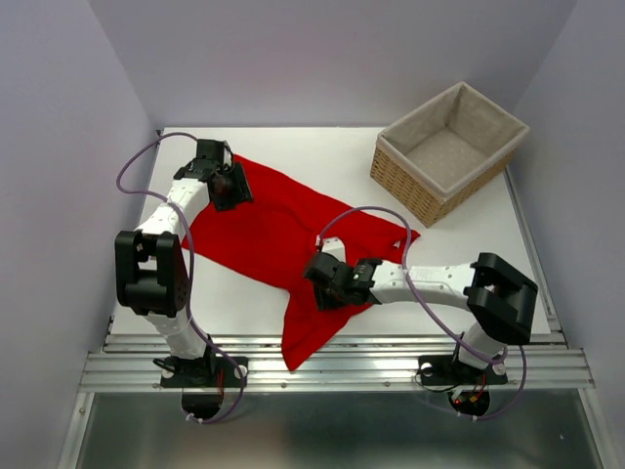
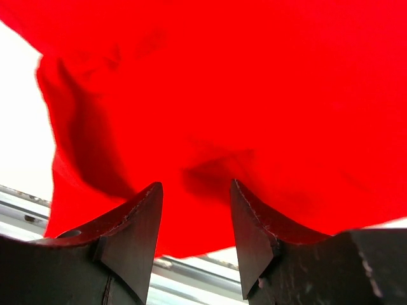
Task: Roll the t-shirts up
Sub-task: Fold the T-shirt at the center of the board.
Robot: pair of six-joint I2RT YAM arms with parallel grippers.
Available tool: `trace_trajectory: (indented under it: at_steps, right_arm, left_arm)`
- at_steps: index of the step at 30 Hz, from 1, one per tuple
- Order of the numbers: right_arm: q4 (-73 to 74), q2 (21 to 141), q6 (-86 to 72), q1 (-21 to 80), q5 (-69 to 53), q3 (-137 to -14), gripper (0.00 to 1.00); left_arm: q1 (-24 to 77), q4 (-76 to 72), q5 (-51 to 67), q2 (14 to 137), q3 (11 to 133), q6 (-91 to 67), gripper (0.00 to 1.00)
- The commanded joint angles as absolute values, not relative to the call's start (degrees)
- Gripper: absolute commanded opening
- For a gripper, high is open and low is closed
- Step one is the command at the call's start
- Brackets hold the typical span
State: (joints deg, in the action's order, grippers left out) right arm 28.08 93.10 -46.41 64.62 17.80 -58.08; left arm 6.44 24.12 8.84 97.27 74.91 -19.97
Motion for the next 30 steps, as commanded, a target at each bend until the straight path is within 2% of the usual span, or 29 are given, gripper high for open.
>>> trace_trajectory:
  at_steps: [1,8,13,14,20,23,24,27,30]
  right_arm:
    - [27.7,95.7,-41.9,65.2,18.5,-64.0,0.52]
    - [27.6,99.6,-40.2,65.7,17.8,-66.9,0.51]
    - [28.1,102.8,-40.3,65.7,18.3,-68.4,0.47]
    - [29.3,103.4,-40.8,65.7,18.6,-68.9,0.42]
    - [32.6,104.8,-43.1,65.7,22.3,-69.4,0.30]
    - [33.8,104.4,-43.9,65.7,23.9,-69.4,0.18]
    - [33.9,104.2,-44.1,65.7,24.1,-69.3,0.11]
    - [34.2,102.8,-45.0,65.7,25.5,-68.9,0.01]
    - [34.2,101.0,-45.5,65.7,26.6,-67.9,0.01]
  left_arm:
    - [6.8,24.5,8.9,96.3,76.4,-19.8,0.63]
    - [6.8,24.3,9.1,95.9,75.5,-19.8,0.63]
    - [6.9,24.3,9.3,95.7,75.3,-19.7,0.63]
    - [6.9,24.3,9.1,95.6,75.3,-19.6,0.63]
    - [6.9,24.1,9.2,95.5,75.2,-19.7,0.63]
    - [6.9,24.2,8.4,95.4,75.3,-20.0,0.63]
    - [6.9,24.3,8.0,95.4,75.4,-20.0,0.63]
    - [6.9,24.5,7.7,95.3,75.7,-19.9,0.63]
    - [6.9,24.4,7.6,95.3,75.6,-19.8,0.64]
